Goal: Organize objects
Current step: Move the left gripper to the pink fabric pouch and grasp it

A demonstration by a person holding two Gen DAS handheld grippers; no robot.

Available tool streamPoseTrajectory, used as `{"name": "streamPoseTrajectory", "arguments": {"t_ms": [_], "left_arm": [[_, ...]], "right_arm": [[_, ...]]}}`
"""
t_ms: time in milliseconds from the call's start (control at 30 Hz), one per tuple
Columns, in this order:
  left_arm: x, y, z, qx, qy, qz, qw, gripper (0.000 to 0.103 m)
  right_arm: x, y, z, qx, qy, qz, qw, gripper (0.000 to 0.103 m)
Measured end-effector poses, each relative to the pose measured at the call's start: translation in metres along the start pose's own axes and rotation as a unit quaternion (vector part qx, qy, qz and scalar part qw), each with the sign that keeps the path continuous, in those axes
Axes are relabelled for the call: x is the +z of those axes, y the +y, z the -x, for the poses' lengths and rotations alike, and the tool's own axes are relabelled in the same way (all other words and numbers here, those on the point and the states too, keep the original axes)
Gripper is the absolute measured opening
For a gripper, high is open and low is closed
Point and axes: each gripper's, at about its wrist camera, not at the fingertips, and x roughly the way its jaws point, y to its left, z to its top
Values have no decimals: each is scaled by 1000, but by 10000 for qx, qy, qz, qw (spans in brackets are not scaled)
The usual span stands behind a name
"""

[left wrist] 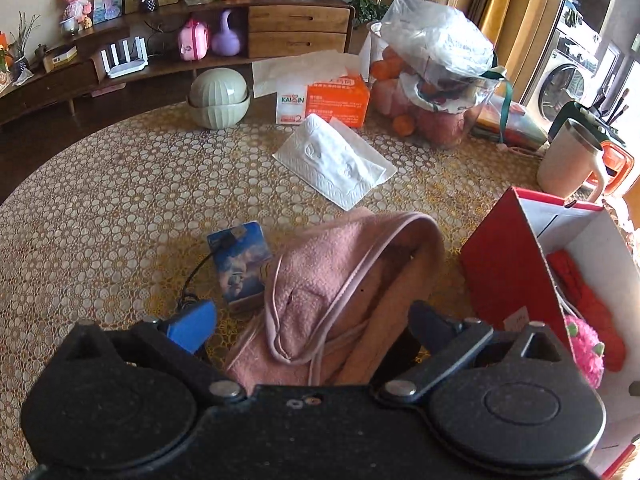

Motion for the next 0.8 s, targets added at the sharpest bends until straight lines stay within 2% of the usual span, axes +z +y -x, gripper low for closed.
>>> {"name": "streamPoseTrajectory", "arguments": {"t_ms": [367, 500, 700, 800], "left_arm": [[-11, -7, -52, 247, 370, -356, 9984, 101], [-11, -4, -62, 300, 412, -313, 9982, 97], [-11, 0, -70, 276, 493, -191, 9982, 80], [-10, 2, -69, 287, 495, -156, 9982, 66]], "right_arm": [[0, -1, -4, 32, 102, -43, 9999, 6], [0, 0, -5, 29, 114, -25, 9999, 6], [0, 0, -5, 27, 121, -18, 9999, 6], [0, -1, -5, 33, 124, -28, 9999, 6]]}}
